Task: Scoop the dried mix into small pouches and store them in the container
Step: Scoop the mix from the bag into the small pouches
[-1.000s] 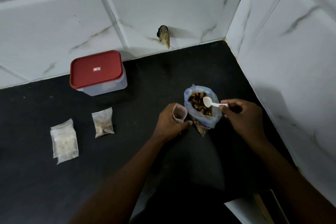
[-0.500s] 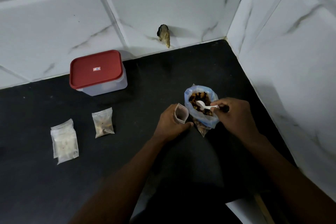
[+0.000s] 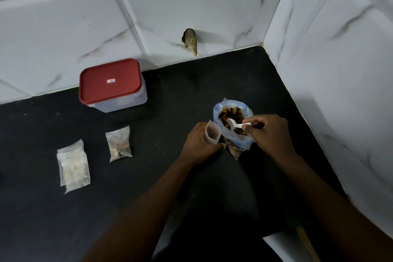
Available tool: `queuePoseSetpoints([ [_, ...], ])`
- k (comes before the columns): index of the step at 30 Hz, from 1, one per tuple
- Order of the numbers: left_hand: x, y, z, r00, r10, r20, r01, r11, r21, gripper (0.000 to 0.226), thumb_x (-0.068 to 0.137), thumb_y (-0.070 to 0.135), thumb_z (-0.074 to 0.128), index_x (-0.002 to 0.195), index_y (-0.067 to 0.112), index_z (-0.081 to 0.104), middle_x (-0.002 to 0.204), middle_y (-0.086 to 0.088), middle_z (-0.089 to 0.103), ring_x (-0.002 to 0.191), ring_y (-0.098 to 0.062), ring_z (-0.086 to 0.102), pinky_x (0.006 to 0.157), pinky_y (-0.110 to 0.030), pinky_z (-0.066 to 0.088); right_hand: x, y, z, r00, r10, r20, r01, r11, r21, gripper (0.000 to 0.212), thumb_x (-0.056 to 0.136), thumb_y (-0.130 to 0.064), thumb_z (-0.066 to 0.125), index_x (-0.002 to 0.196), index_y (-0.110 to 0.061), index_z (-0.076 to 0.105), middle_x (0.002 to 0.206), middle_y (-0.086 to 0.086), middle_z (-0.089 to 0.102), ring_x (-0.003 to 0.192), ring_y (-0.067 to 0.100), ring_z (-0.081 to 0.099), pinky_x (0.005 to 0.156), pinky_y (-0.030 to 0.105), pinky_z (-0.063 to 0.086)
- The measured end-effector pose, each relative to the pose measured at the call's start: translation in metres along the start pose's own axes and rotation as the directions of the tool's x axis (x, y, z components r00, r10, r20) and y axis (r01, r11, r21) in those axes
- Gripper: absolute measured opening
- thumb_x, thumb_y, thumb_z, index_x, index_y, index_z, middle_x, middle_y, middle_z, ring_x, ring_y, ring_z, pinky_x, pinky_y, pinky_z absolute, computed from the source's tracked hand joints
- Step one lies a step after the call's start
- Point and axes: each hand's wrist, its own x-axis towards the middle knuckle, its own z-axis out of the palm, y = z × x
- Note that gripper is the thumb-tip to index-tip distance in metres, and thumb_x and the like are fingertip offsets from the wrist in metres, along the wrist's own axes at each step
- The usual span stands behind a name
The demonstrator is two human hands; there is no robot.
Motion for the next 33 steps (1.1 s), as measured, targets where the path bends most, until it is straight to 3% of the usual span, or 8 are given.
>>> queuePoseSetpoints([
  [7, 0.0, 0.001, -0.006, 0.998, -0.026, 0.053, 0.029, 0.998, -0.057, 0.055, 0.076, 0.022, 0.089, 0.122, 0.027, 0.06, 0.118, 0.009, 0.066, 0.109, -0.004, 0.064, 0.092, -0.027, 0.055, 0.004, 0.001, 0.005, 0.922, 0.368, 0.117, -0.386, 0.876, 0.289, 0.008, 0.087, -0.013, 0.075, 0.091, -0.019, 0.079, 0.074, 0.0, 0.076, 0.058, 0.008, 0.065, 0.055, 0.023, 0.05],
  [10, -0.002, 0.001, -0.006, 0.998, -0.014, 0.062, 0.018, 0.998, -0.066, 0.049, 0.078, 0.02, 0.088, 0.115, 0.032, 0.059, 0.113, 0.011, 0.067, 0.105, -0.001, 0.064, 0.084, -0.018, 0.051, 0.004, 0.0, 0.005, 0.928, 0.363, 0.077, -0.369, 0.877, 0.307, 0.009, 0.087, -0.012, 0.076, 0.092, -0.019, 0.079, 0.072, -0.001, 0.075, 0.057, 0.009, 0.066, 0.056, 0.022, 0.051],
  [14, 0.0, 0.0, -0.007, 0.996, 0.0, 0.093, 0.008, 0.997, -0.077, 0.047, 0.079, 0.018, 0.086, 0.119, 0.027, 0.063, 0.118, 0.007, 0.07, 0.11, -0.004, 0.066, 0.094, -0.026, 0.055, -0.004, -0.008, 0.013, 0.963, 0.269, 0.025, -0.266, 0.924, 0.277, 0.016, 0.089, -0.012, 0.075, 0.101, -0.023, 0.075, 0.073, -0.001, 0.074, 0.061, 0.003, 0.07, 0.058, 0.018, 0.053],
  [19, 0.002, -0.004, -0.007, 0.996, 0.012, 0.084, -0.006, 0.998, -0.066, 0.049, 0.078, 0.021, 0.088, 0.121, 0.024, 0.065, 0.116, 0.007, 0.071, 0.107, -0.002, 0.067, 0.09, -0.021, 0.054, 0.003, -0.001, 0.011, 0.863, 0.476, 0.167, -0.495, 0.734, 0.466, 0.011, 0.089, -0.008, 0.072, 0.092, -0.016, 0.077, 0.083, 0.008, 0.077, 0.061, 0.008, 0.066, 0.052, 0.019, 0.05],
  [22, 0.003, -0.005, -0.008, 0.996, 0.0, 0.092, 0.007, 0.997, -0.075, 0.048, 0.078, 0.021, 0.088, 0.12, 0.025, 0.065, 0.116, 0.008, 0.071, 0.107, -0.001, 0.067, 0.09, -0.023, 0.054, 0.004, 0.002, 0.01, 0.838, 0.51, 0.194, -0.525, 0.656, 0.542, 0.012, 0.089, -0.007, 0.072, 0.097, -0.012, 0.077, 0.088, 0.009, 0.077, 0.066, 0.011, 0.066, 0.056, 0.023, 0.051],
  [25, 0.005, -0.004, -0.008, 0.996, -0.003, 0.093, 0.009, 0.998, -0.062, 0.049, 0.077, 0.023, 0.088, 0.119, 0.028, 0.063, 0.119, 0.008, 0.069, 0.11, -0.003, 0.065, 0.096, -0.03, 0.055, -0.001, 0.0, 0.016, 0.865, 0.493, 0.094, -0.468, 0.726, 0.504, 0.015, 0.09, -0.01, 0.073, 0.103, -0.015, 0.076, 0.085, 0.005, 0.076, 0.068, 0.011, 0.069, 0.055, 0.021, 0.05],
  [29, 0.003, -0.002, -0.005, 0.998, 0.046, 0.043, -0.042, 0.996, -0.082, 0.073, 0.071, 0.029, 0.09, 0.134, 0.032, 0.054, 0.131, 0.009, 0.061, 0.118, -0.006, 0.061, 0.098, -0.03, 0.054, -0.007, -0.002, 0.018, 0.927, 0.374, 0.018, -0.354, 0.86, 0.367, 0.013, 0.091, -0.015, 0.073, 0.101, -0.023, 0.075, 0.075, 0.001, 0.074, 0.058, 0.004, 0.068, 0.054, 0.019, 0.049],
  [33, 0.001, 0.0, -0.005, 0.997, 0.049, 0.062, -0.042, 0.994, -0.105, 0.059, 0.077, 0.021, 0.088, 0.124, 0.038, 0.057, 0.125, 0.011, 0.065, 0.116, -0.002, 0.062, 0.095, -0.025, 0.052, -0.002, -0.005, 0.015, 0.914, 0.396, 0.089, -0.398, 0.827, 0.397, 0.011, 0.09, -0.014, 0.073, 0.098, -0.021, 0.076, 0.079, 0.003, 0.074, 0.062, 0.008, 0.066, 0.053, 0.02, 0.048],
])
